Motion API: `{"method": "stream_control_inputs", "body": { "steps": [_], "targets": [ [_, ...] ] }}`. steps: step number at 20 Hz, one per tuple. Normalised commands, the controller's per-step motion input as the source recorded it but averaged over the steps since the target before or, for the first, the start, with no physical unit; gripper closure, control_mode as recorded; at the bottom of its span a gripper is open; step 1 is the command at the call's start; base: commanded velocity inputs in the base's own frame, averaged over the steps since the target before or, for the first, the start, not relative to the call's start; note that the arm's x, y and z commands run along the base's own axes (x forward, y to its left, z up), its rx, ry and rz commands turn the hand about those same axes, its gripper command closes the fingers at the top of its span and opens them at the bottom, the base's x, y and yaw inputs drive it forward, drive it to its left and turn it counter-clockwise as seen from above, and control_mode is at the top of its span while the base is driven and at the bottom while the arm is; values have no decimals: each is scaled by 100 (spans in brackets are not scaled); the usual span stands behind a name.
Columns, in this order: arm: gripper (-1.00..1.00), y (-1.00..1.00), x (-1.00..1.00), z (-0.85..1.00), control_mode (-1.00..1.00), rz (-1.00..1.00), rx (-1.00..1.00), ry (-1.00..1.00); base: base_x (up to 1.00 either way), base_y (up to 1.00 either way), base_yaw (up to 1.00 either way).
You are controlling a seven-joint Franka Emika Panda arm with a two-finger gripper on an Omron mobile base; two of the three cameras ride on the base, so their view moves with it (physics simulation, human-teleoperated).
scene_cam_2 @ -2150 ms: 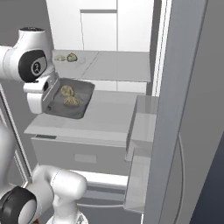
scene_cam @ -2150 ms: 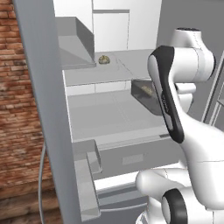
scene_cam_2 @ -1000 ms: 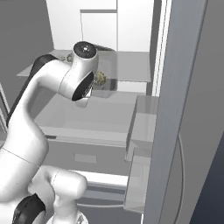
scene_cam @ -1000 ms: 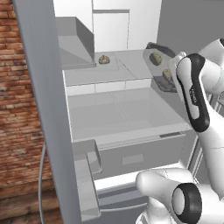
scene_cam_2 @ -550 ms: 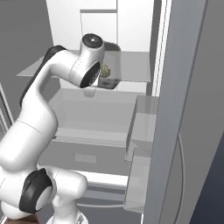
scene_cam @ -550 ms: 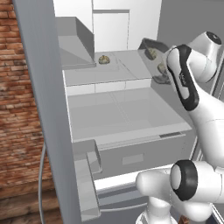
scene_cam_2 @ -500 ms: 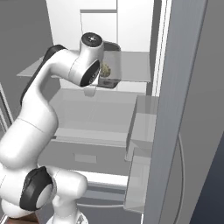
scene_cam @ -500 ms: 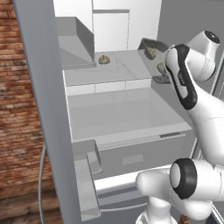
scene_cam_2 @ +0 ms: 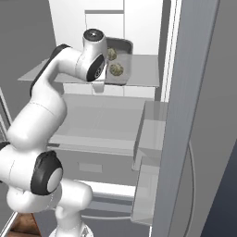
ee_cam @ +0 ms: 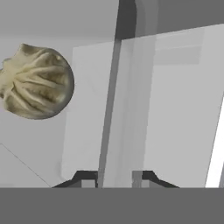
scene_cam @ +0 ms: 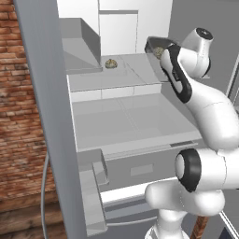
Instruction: Place two dumplings into each of the tupperware containers and then place the containers in the fridge.
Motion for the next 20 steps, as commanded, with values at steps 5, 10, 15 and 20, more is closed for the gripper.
{"method": "stream_control_inputs", "body": {
  "steps": [5, 10, 15, 20],
  "targets": [
    [100, 0, 76, -12, -100, 0, -1, 0, 0, 0, 0],
    [100, 0, 26, -1, -100, 5, 0, -1, 0, 0, 0],
    [100, 0, 27, -18, -100, 10, -1, -1, 0, 0, 0],
    [100, 1, 35, -19, -100, 2, -2, -3, 0, 0, 0]
  ]
}}
